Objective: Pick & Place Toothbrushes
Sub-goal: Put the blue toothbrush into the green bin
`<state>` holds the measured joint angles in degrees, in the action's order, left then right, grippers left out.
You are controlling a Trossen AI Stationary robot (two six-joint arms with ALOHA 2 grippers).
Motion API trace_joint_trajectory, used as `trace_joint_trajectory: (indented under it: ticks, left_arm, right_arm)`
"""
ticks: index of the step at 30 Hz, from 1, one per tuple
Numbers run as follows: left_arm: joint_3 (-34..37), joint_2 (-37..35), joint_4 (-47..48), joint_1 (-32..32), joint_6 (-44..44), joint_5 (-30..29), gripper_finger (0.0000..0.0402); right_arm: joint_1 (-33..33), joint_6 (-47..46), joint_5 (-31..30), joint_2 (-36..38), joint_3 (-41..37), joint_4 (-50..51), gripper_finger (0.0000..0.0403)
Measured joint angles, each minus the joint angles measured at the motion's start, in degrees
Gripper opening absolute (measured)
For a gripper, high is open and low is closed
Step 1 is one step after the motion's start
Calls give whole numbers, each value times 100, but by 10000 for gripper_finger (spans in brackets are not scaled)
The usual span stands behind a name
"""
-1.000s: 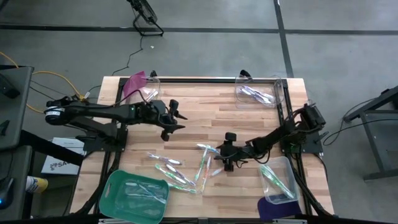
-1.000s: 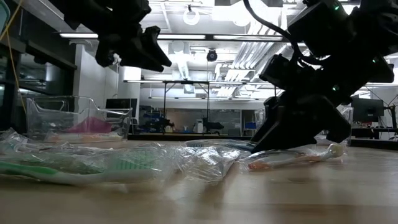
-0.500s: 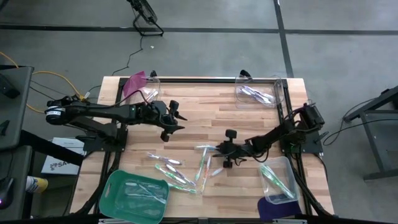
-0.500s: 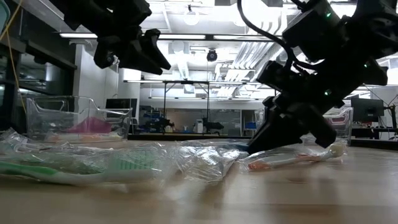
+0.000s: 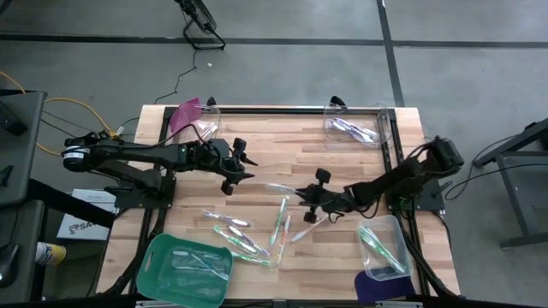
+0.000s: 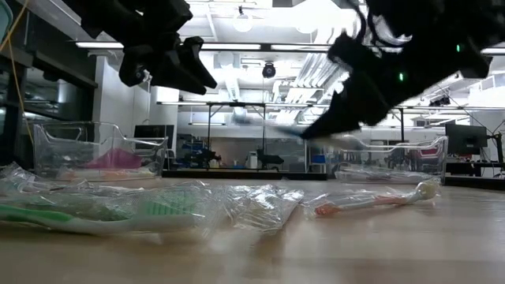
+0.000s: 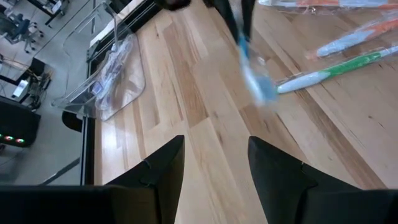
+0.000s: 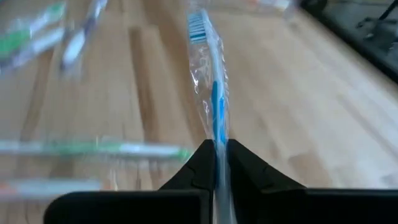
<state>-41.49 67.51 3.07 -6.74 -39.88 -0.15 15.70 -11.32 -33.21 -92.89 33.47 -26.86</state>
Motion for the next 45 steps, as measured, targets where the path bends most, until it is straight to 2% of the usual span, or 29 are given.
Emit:
trace_joint_trajectory:
  ticks: [7, 10, 13, 17, 22, 28, 33, 38, 45]
  left_arm:
    - [1, 0, -189, 0, 82, 3, 170]
    - [1, 0, -572, 0, 138, 212, 170]
    - [1, 0, -1025, 0, 231, 541, 170]
    - [1, 123, -1860, 4, 562, 878, 170]
    - [1, 521, -3014, 0, 724, 1659, 170]
    - [1, 970, -4161, 2, 859, 2523, 170]
    - [3, 1193, -4722, 2, 1041, 2795, 170]
    - [6, 1325, -4925, 2, 1128, 2825, 170]
    - [6, 1386, -5016, 15, 1168, 2832, 170]
  right_arm:
    - [33, 143, -929, 853, 0, -52, 18]
    - [108, 681, -1199, 1140, 0, -359, 18]
    - [171, 1392, -1155, 1343, 0, -960, 18]
    - [203, 2211, -436, 1503, 2, -1727, 18]
    - [41, 2548, 790, 1481, 2, -2239, 18]
    - [-221, 2526, 1295, 1474, 2, -2141, 18]
    - [-476, 2507, 1895, 1472, 2, -2074, 18]
    - [-712, 2362, 2475, 1350, 2, -2069, 18]
    - [-1078, 2337, 2805, 802, 2, -2741, 18]
